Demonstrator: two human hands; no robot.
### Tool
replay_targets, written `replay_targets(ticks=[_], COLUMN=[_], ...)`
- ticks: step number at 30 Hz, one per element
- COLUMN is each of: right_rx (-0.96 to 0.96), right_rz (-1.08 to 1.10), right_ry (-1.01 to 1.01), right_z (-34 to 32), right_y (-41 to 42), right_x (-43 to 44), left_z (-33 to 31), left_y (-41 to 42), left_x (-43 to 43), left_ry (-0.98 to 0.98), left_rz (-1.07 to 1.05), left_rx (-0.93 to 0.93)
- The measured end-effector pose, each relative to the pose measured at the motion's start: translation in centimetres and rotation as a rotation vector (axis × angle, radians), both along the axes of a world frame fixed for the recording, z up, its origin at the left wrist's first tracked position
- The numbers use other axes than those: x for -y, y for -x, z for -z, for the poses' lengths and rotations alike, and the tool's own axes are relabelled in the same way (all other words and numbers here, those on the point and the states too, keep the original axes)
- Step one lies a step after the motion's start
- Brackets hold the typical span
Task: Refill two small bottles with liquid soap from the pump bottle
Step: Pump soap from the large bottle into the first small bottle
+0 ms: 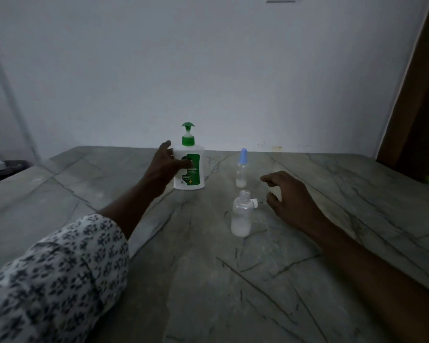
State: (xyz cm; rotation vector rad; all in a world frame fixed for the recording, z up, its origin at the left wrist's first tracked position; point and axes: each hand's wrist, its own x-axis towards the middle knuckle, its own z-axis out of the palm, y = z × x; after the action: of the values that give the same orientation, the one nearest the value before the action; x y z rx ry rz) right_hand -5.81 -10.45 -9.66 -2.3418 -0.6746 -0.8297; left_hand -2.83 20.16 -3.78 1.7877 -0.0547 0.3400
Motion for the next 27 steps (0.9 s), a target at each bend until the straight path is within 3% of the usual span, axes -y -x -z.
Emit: replay_targets(ticks=[6, 14, 18, 23, 27], right_rx=[0.065, 0.069, 0.085, 0.022, -0.103], right_rz=[-0.013, -0.022, -0.054, -0.206, -0.329], right_ry=[-0.022, -0.045, -0.093, -0.328, -0.401], right_z=[-0.4, -0.7, -1.4, -2.6, -2.2], right_y=[-0.1, 0.7, 1.9, 3.8, 4.4], right_x=[-0.1, -0.4, -0.9, -1.5, -2.3], left_z=[0.7, 1.0, 1.8, 0.0, -2.6], left_y=[0.7, 7.0, 10.2, 10.1, 8.1], left_x=[-0.2, 0.5, 2.1, 1.7, 1.5], left_ry=[-0.070, -0.331, -0.348, 0.220, 0.335], left_rz=[-0.019, -0.113, -0.180, -0.014, 0.107], left_rx=[0.052, 0.085, 0.149, 0.202, 0.139])
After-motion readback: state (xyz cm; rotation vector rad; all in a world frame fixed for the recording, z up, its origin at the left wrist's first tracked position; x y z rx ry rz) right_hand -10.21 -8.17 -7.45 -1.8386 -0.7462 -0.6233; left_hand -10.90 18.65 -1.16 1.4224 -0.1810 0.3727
